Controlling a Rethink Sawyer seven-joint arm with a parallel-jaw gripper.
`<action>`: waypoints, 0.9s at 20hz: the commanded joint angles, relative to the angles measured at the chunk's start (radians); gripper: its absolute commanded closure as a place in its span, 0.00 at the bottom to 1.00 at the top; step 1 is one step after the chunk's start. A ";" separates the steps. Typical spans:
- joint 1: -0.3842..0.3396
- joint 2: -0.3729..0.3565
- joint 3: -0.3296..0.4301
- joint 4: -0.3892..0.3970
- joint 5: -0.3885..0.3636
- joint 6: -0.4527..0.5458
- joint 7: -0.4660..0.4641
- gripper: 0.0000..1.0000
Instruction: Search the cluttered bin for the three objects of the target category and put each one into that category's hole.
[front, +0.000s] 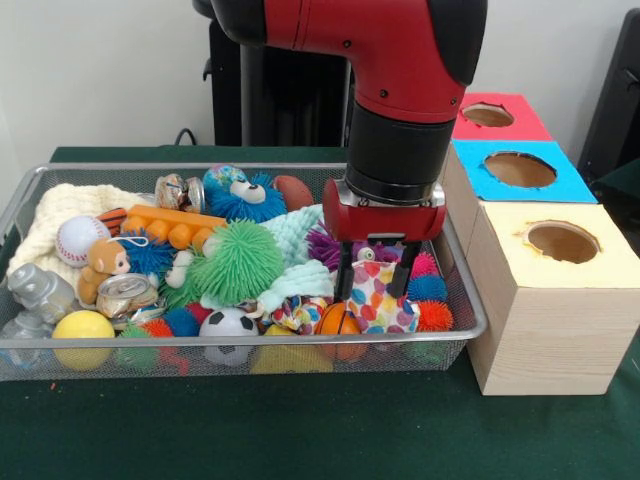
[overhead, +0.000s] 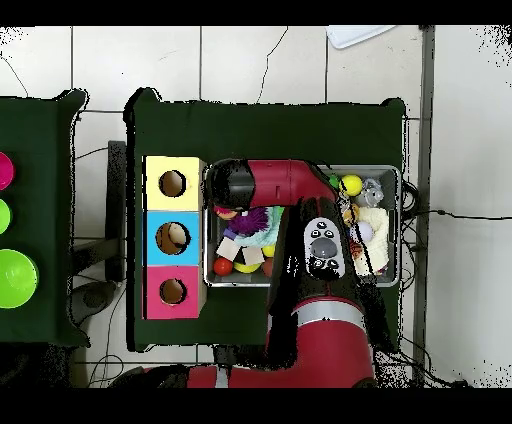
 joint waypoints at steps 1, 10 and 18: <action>-0.006 0.046 0.063 0.077 0.014 0.020 0.095 0.00; -0.022 0.078 0.079 0.084 -0.007 -0.072 0.087 0.00; -0.027 0.071 0.087 0.091 0.007 -0.082 0.090 1.00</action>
